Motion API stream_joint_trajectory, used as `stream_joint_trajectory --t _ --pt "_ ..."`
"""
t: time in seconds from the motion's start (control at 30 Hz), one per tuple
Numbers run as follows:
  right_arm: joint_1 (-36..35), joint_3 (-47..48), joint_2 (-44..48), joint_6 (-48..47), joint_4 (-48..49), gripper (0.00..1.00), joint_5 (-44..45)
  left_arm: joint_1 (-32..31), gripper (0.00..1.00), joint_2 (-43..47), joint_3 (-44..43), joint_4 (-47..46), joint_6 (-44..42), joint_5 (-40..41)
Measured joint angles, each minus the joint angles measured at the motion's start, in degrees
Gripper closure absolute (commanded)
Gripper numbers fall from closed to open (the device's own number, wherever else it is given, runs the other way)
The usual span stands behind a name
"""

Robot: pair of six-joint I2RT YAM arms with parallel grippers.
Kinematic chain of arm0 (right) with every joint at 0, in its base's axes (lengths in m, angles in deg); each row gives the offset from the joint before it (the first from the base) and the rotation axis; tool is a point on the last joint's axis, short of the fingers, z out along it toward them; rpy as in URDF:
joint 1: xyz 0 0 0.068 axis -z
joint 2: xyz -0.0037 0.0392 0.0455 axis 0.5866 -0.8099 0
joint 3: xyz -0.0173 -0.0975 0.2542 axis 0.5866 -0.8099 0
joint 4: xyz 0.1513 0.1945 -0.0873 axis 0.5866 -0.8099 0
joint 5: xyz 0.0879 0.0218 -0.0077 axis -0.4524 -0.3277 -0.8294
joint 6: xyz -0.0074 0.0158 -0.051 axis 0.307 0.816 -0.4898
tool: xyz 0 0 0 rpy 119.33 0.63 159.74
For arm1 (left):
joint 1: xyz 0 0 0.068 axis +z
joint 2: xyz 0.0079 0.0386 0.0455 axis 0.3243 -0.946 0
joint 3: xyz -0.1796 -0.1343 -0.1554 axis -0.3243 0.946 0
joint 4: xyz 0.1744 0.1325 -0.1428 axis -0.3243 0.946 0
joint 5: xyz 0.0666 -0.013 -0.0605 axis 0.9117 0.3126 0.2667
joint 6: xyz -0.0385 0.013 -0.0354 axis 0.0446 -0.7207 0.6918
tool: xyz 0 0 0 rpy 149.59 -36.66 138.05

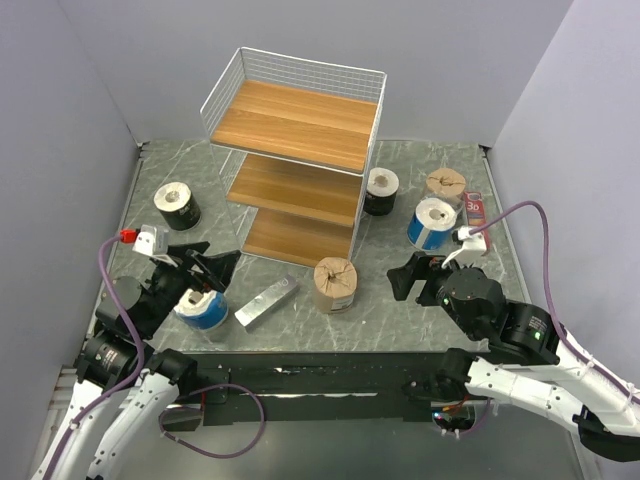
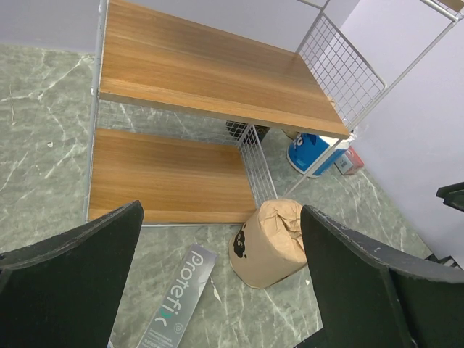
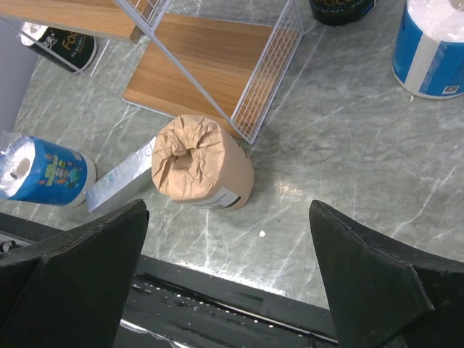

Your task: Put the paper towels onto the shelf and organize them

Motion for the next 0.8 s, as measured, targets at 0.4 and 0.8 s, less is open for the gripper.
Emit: stream_joint_trajectory --t 0.4,0.8 --pt "0.0 0.0 1.5 1.7 -0.2 0.0 3.1 0.0 0.04 0.0 0.0 0.0 -0.1 0.1" --pt "2.4 1.0 -5.7 -3.9 -0.6 0.12 11.2 0.0 0.03 -1.3 0.0 1.2 -0.2 4.6"
